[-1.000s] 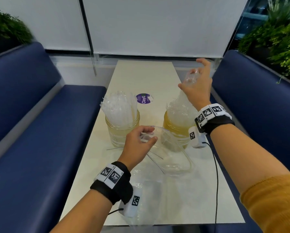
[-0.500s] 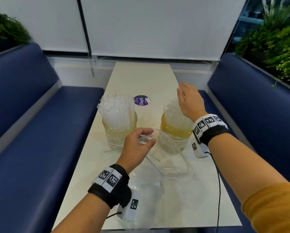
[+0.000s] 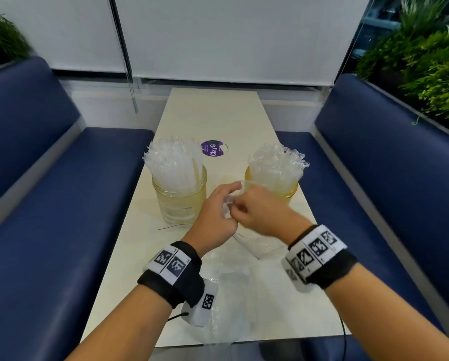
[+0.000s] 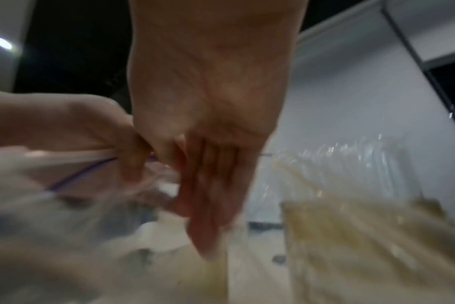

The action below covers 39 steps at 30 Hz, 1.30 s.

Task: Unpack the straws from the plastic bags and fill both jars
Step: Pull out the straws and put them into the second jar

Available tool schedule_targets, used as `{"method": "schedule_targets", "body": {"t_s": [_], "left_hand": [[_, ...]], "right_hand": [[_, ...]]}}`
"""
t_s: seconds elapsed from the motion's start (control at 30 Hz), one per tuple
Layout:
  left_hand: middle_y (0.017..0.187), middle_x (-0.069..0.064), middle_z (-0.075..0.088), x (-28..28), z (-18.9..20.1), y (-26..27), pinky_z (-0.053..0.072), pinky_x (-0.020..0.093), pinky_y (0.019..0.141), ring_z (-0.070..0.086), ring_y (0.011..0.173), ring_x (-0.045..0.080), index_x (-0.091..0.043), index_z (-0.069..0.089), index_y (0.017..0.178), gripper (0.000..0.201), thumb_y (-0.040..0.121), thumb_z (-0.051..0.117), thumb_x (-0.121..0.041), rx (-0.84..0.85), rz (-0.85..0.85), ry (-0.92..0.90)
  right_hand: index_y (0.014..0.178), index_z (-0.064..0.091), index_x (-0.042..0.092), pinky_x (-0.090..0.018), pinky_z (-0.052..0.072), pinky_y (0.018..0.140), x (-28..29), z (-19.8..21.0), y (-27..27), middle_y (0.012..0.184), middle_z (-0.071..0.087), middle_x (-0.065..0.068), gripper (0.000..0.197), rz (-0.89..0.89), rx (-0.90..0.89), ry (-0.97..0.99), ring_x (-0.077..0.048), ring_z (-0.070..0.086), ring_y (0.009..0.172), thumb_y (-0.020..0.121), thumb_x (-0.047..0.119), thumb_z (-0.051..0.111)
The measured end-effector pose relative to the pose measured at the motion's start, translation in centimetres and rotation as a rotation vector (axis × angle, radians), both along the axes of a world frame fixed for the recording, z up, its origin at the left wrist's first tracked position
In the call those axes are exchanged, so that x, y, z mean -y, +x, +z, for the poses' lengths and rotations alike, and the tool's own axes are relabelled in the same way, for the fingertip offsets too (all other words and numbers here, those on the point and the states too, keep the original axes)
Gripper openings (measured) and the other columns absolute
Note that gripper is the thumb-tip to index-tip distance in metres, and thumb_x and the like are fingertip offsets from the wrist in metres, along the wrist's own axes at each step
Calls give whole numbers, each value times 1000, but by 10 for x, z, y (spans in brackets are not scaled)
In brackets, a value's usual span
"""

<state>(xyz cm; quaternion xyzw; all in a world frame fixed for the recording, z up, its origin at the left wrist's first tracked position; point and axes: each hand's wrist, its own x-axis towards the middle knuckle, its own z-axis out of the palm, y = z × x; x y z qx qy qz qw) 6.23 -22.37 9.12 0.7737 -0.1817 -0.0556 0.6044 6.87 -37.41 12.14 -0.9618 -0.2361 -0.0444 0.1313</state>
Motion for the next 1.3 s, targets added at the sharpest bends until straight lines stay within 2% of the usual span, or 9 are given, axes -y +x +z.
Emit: {"method": "schedule_targets", "body": {"t_s": [0.1,0.2,0.43,0.57,0.7,0.87,1.1,1.23,1.3], "left_hand": [[142,-9,47,0,0,-3,44,15,97,52,128,7,-20,46,146,78,74,60,6,-43,-43,1],[145,-12,44,0,1,-8,43,17,99,50,131,9,-25,44,148,87,65,50,1,-36,-91,6],[144,-14,43,-4,2,-11,45,20,99,49,132,13,-28,45,147,90,63,41,5,16,-113,35],[141,-10,44,-6,1,-11,43,27,102,51,127,15,-23,44,148,89,68,42,14,20,-125,80],[143,-7,41,-3,-4,-9,40,15,101,49,128,13,-18,38,152,90,72,44,21,101,-92,203],[148,-5,40,5,-8,-7,40,29,112,44,137,15,-18,35,154,91,73,46,23,136,1,312],[151,-3,50,14,32,-29,32,36,118,39,145,19,-15,76,108,30,95,49,-11,409,1,-157],[116,5,74,25,65,-27,47,32,102,64,118,22,-7,55,116,22,107,35,-10,361,44,-346],[114,-3,73,26,69,-11,48,33,104,64,116,13,-14,56,120,31,103,36,0,316,47,-193]], "right_hand": [[114,63,3,-34,46,76,-8,-28,-17,111,67,-18,31,-57,-415,-252,-33,64,97,101,27,49],[139,46,5,-39,47,95,-22,-47,-23,133,57,-15,62,-108,-554,-416,-35,58,117,95,48,57],[130,51,5,-38,53,90,-30,-61,-20,122,64,-15,35,-177,-552,-509,-34,64,109,97,14,58],[130,52,9,-39,52,90,-28,-50,-20,125,62,-13,34,-202,-481,-555,-33,63,112,97,17,55],[132,51,14,-34,49,86,-26,-14,-29,124,63,-7,34,-171,-262,-726,-26,64,111,98,14,53],[118,62,11,-30,50,83,-17,21,-48,114,68,-6,25,-207,-150,-757,-24,68,103,93,6,60],[129,59,18,-39,44,100,-7,12,-46,126,63,-2,32,-205,-182,-853,-26,59,121,98,16,57],[132,56,24,-41,37,100,-8,5,-54,121,62,0,35,-38,-109,-955,-24,57,118,98,16,56],[137,50,24,-43,35,101,-9,4,-61,120,61,-3,39,62,-40,-986,-26,55,116,99,17,54]]}}
